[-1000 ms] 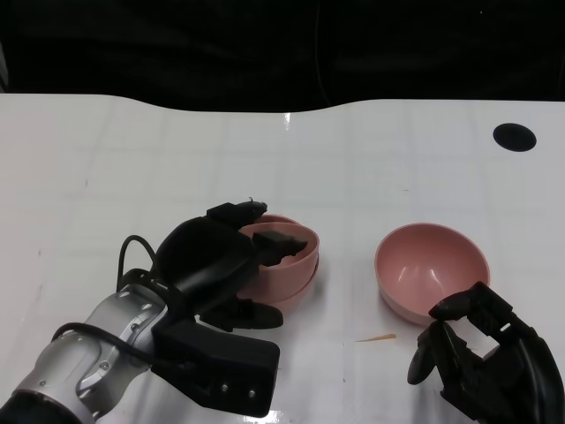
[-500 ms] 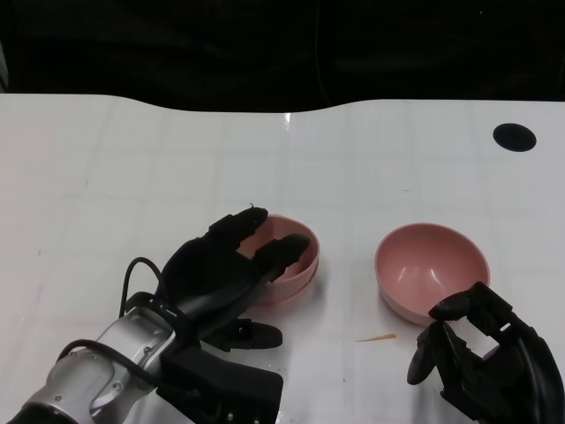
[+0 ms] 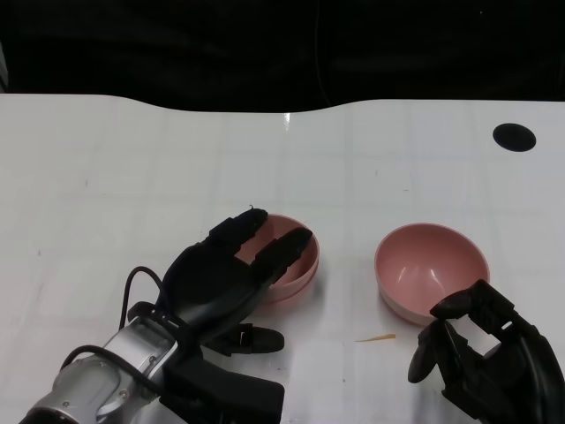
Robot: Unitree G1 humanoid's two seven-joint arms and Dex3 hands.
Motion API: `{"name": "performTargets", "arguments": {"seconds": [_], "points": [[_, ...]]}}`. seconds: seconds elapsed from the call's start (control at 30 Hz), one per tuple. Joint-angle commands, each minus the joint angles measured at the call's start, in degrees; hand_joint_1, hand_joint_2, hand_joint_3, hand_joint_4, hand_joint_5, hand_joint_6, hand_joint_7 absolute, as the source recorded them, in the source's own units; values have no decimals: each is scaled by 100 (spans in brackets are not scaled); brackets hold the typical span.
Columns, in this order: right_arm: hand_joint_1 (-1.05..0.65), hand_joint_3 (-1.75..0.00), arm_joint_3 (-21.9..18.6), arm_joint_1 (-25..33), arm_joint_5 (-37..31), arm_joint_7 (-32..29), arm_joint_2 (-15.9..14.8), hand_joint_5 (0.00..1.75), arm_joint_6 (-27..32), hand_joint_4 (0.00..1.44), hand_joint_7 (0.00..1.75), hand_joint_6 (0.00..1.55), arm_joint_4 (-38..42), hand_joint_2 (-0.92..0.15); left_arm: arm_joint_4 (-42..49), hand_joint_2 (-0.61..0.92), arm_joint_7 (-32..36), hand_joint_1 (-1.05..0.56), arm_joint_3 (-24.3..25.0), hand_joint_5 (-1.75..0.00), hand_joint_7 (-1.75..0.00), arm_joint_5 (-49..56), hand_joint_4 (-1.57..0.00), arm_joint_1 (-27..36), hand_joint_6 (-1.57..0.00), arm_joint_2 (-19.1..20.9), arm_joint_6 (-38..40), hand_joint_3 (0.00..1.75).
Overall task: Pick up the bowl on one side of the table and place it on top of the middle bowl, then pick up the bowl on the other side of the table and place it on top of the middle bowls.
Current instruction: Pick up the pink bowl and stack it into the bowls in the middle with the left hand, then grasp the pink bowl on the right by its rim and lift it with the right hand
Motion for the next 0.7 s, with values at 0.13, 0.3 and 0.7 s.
{"name": "performTargets", "arguments": {"seconds": [0.13,0.3,0.7], "points": [[-15,-87,-66,2,79,5,-56,158,1,90,134,75,24,-66,-365,92,-75,-99,111,0,-1,-103,0,38,-4,181,-8,74],[-14,-87,-72,-3,59,26,-60,159,-59,90,134,75,50,-67,-982,92,-528,-100,380,0,-1,-439,0,167,-4,328,-10,74],[-14,-87,-82,-21,82,17,-20,160,-91,90,134,75,94,-66,-2189,92,-818,-22,1711,-12,-7,-2897,-98,1298,-85,-46,-879,7]]}}
